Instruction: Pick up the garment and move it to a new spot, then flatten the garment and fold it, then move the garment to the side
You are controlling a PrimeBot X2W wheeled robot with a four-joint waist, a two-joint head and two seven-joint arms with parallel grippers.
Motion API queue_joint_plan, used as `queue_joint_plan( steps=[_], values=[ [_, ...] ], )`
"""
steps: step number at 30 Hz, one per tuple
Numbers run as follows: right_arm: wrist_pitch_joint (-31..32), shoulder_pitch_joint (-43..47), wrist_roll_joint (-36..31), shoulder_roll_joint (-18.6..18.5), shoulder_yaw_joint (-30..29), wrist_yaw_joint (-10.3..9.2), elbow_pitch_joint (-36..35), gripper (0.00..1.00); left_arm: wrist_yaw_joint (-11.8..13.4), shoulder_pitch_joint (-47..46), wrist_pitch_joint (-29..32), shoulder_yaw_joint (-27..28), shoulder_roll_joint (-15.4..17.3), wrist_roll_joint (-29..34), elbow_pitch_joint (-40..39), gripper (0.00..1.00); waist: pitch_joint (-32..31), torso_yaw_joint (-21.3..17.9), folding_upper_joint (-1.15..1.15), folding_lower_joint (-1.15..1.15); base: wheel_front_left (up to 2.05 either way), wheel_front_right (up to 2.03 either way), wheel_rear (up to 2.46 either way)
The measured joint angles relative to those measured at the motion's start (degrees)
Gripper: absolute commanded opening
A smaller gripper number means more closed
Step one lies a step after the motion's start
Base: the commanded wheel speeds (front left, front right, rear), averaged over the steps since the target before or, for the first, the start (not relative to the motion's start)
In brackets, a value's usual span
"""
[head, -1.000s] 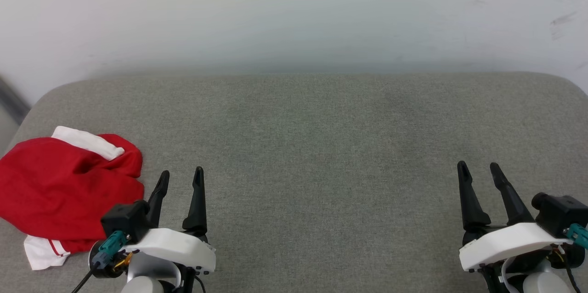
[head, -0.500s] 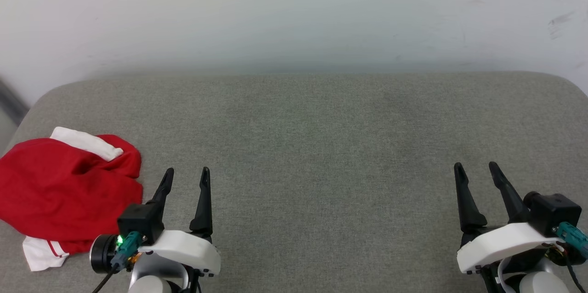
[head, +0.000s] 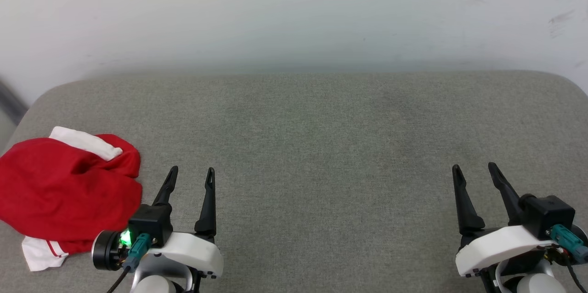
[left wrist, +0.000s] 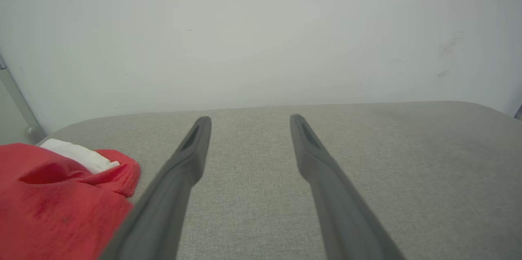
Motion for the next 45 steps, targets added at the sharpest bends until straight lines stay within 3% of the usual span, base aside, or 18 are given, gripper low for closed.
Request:
queue_joint_plan(
  steps=[16,27,35,45],
  values=[
    [-1.26,0.01,-5.5,0.01,-0.09,0.01,-0.14,1.0,-0.49,-0.35,-1.53,0.99,-1.13,5.08,1.29,1.0,-0.09,0.56,0.0,0.0,0.0,0.0,0.0],
    [-1.46,0.03,-5.42,0.02,-0.4,0.02,-0.52,1.0,-0.86,-0.51,-1.68,2.53,-1.85,4.66,2.23,1.0,-0.19,2.15,0.0,0.0,0.0,0.0,0.0],
    [-1.47,0.3,-4.89,0.03,0.56,0.01,-1.92,1.0,-0.63,-0.67,-1.67,4.53,-2.21,4.36,2.69,1.0,-0.22,5.96,0.0,0.0,0.0,0.0,0.0],
    [-1.41,0.66,-4.11,0.07,3.04,0.09,-3.9,1.0,-0.67,-0.46,-1.68,7.84,-2.46,3.37,2.44,1.0,-0.13,14.0,0.0,-0.01,0.0,0.0,0.0]
  ],
)
